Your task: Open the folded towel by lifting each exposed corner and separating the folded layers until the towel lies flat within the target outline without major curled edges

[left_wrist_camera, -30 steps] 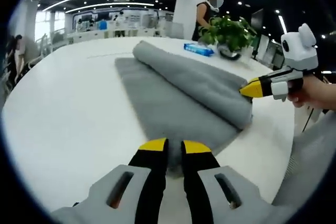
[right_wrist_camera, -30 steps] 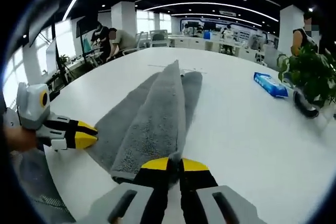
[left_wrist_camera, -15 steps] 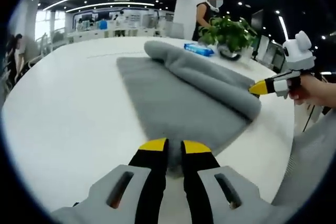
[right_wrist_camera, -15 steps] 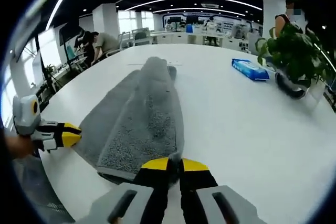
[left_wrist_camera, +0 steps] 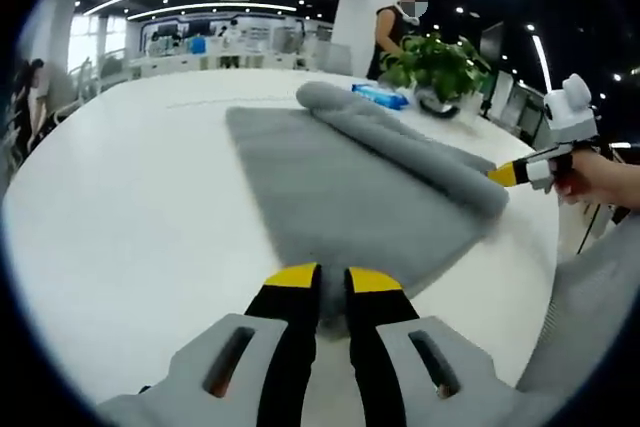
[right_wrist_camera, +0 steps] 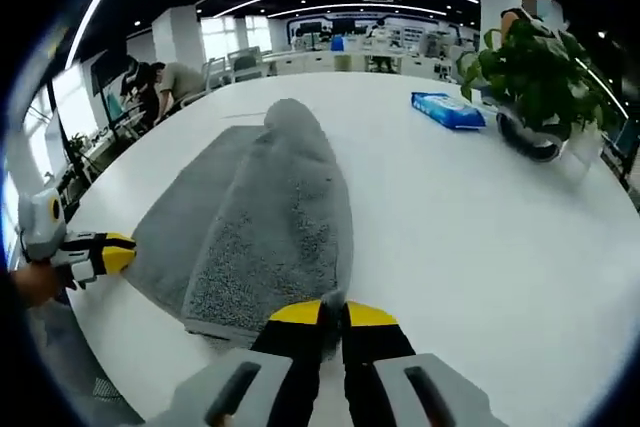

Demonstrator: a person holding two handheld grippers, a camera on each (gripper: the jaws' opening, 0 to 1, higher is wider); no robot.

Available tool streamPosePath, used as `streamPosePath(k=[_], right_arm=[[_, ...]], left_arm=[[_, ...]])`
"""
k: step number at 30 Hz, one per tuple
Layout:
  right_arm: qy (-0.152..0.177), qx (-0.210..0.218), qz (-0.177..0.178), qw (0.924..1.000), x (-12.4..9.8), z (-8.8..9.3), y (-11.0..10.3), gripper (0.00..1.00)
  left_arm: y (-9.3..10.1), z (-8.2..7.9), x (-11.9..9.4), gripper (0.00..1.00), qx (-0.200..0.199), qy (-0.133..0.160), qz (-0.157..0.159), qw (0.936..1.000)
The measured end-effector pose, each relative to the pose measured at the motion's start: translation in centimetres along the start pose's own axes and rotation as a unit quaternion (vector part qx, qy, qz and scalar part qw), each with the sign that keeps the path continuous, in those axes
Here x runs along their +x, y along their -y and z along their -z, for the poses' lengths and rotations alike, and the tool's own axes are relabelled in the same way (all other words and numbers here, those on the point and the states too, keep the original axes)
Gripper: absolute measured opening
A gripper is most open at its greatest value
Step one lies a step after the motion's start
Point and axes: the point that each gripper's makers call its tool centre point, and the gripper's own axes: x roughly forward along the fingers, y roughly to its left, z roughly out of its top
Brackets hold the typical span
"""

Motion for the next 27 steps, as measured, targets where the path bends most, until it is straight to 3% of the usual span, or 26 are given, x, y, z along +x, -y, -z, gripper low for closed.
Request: streamPosePath(k=[13, 21, 25, 27], right_arm=[[-0.017, 0.042, 0.035, 0.9984, -0.7, 1.5, 2.5, 0.03], [-0.009, 0.041, 0.048, 0.998, -0.8, 1.4, 3.1, 0.07], [0.023, 0.081, 0.05, 0.9952, -1.1, 0.5, 3.7, 0.12], [0.022, 0.101, 0.044, 0.9937, -1.0, 0.7, 3.7, 0.11]], left_arm=[[-0.1, 0.1, -0.1, 0.1, 0.013, -0.007, -0.005, 0.9999], [-0.1, 0.1, -0.2, 0.1, 0.011, -0.011, -0.009, 0.9998], [-0.1, 0.1, -0.2, 0.1, 0.001, -0.01, -0.008, 0.9999], [-0.1, 0.1, -0.2, 0.1, -0.002, -0.01, -0.008, 0.9999]])
